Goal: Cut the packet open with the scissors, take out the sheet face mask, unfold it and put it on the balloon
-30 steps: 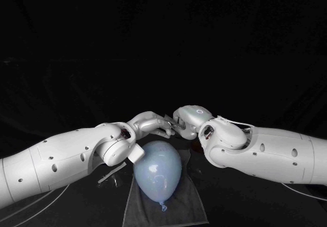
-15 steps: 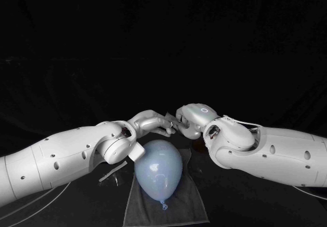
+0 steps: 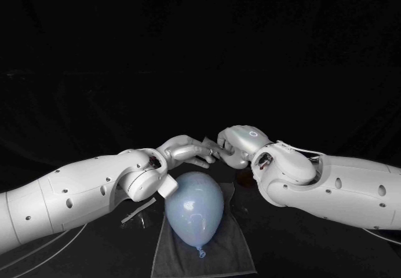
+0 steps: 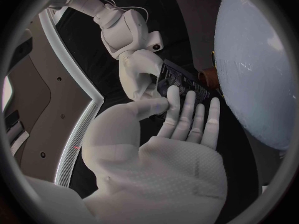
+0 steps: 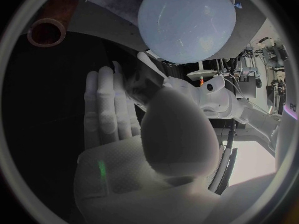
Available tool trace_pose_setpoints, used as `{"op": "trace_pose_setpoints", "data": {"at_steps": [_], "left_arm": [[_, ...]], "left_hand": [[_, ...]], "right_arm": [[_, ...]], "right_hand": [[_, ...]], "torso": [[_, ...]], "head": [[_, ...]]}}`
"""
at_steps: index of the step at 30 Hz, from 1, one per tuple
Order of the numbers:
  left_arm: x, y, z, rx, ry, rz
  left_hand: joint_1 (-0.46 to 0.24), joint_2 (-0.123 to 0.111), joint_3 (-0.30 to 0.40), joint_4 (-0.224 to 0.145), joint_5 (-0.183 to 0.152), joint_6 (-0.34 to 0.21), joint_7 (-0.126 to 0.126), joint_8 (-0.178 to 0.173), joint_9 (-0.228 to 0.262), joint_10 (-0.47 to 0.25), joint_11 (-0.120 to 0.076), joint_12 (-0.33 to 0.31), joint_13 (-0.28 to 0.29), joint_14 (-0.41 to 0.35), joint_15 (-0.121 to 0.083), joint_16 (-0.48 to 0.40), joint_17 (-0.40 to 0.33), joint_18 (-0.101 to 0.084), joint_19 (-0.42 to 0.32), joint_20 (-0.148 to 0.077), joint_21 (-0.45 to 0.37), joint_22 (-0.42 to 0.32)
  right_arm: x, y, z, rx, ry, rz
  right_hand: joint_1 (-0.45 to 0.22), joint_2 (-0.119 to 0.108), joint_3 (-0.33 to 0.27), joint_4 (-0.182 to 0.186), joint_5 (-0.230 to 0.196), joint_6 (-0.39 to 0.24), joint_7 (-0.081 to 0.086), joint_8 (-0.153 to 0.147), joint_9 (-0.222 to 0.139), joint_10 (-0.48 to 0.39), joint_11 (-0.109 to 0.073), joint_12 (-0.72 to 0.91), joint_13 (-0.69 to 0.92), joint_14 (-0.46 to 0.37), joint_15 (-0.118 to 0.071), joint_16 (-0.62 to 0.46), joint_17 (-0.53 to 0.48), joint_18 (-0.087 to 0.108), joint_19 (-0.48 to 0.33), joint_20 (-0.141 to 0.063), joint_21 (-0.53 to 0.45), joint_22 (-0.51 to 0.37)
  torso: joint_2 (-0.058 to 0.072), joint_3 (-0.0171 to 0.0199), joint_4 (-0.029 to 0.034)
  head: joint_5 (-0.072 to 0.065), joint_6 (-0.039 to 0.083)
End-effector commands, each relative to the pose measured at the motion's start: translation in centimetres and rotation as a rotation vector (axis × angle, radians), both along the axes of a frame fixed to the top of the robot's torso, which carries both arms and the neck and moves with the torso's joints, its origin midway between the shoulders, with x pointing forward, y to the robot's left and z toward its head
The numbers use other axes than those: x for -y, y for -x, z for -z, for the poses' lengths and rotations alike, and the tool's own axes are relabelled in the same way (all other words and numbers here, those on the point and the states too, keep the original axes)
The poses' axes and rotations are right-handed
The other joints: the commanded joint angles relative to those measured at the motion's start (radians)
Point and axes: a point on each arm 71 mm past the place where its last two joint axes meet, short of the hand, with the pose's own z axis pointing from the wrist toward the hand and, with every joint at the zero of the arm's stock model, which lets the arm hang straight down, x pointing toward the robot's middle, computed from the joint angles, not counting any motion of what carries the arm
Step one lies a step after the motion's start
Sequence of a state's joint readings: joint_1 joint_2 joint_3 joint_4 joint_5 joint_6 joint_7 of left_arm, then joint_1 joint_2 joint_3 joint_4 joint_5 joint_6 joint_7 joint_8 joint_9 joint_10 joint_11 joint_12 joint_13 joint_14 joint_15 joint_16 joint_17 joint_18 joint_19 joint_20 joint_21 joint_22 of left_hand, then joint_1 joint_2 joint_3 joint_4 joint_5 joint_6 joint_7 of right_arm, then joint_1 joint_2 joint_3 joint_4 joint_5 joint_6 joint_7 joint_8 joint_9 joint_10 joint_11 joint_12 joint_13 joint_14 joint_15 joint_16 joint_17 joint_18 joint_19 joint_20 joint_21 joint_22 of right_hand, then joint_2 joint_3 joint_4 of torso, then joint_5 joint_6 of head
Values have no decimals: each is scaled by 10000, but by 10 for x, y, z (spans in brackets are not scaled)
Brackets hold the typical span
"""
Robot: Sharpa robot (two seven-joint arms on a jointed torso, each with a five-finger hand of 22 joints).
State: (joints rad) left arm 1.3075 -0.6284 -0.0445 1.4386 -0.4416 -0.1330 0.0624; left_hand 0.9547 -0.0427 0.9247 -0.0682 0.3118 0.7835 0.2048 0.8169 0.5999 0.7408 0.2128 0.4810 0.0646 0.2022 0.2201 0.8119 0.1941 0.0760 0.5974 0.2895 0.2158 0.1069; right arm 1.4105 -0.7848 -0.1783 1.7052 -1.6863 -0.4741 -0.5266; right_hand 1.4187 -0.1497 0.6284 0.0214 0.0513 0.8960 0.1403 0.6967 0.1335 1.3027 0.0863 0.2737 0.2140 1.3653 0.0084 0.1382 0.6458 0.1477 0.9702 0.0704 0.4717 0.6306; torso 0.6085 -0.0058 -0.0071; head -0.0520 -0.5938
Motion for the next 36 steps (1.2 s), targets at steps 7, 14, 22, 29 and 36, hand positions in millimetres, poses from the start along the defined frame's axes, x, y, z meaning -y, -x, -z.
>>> {"op": "trace_pose_setpoints", "data": {"at_steps": [7, 14, 22, 29, 36], "left_arm": [[-18, -16, 1, -54, 394, -543], [-30, -26, 4, -112, 332, -621], [-43, -37, 5, 28, 257, -1266], [-51, -53, 7, 129, 500, -2441], [-52, -64, 7, 50, 1221, -3134]], "left_hand": [[1972, -1327, -3246, 580, -50, -223, 358, -1995, -1680, -262, 66, 146, 29, 398, 24, 178, -298, -60, 435, 5, -332, -271], [2685, -1593, -3998, 803, -207, -74, 284, -2525, -2180, -57, -39, 316, 28, 1151, -114, 287, -438, 116, 865, -15, -301, -293], [3129, -1679, -4666, 1200, -817, 49, 202, -2928, -2560, 298, -204, 370, 16, 2813, -418, 442, -525, 712, 1876, -48, 82, -175], [3312, -1711, -5229, 1663, -1241, -247, 267, -3345, -2844, 399, -189, 258, 2, 3359, -446, 16, -701, 918, 2105, -11, 92, -216], [3967, -1356, -6495, 2242, -2541, -885, 269, -3981, -3256, -1, 30, -280, -6, 3513, -202, -1384, -1135, 629, 1659, 10, -422, -390]], "right_arm": [[19, -12, -11, 252, -1711, 370], [32, -24, -14, 82, -2642, 419], [43, -32, -19, -41, -4108, 181], [48, -35, -24, -473, -5888, -402], [44, -33, -23, -1411, -7298, -835]], "right_hand": [[-45, 70, 1271, -1252, -32, 74, -22, 2, -12, 422, -295, -95, -40, 233, -144, -76, 17, 166, -225, -6, 318, 354], [-29, 87, 1291, -1312, -35, 70, -18, 3, -16, 430, -291, -132, -63, 214, -145, -101, 29, 173, -314, -7, 413, 468], [-8, 139, 1283, -1352, -35, 40, -1, -14, -27, 424, -275, -178, -89, 183, -137, -129, 42, 167, -407, 8, 512, 586], [12, 229, 1186, -1387, -36, -10, 29, -46, -43, 398, -247, -236, -119, 139, -113, -162, 62, 160, -523, 32, 611, 710], [30, 324, 1094, -1422, -36, -57, 56, -77, -57, 365, -222, -286, -143, 89, -87, -196, 77, 158, -629, 57, 665, 790]], "torso": [[-7, -2, -9], [0, 1, 3], [0, 0, -5], [-2, 0, -8], [6, 1, -9]], "head": [[-54, 264], [-120, 326], [-169, 395], [-129, 551], [-80, 663]]}}
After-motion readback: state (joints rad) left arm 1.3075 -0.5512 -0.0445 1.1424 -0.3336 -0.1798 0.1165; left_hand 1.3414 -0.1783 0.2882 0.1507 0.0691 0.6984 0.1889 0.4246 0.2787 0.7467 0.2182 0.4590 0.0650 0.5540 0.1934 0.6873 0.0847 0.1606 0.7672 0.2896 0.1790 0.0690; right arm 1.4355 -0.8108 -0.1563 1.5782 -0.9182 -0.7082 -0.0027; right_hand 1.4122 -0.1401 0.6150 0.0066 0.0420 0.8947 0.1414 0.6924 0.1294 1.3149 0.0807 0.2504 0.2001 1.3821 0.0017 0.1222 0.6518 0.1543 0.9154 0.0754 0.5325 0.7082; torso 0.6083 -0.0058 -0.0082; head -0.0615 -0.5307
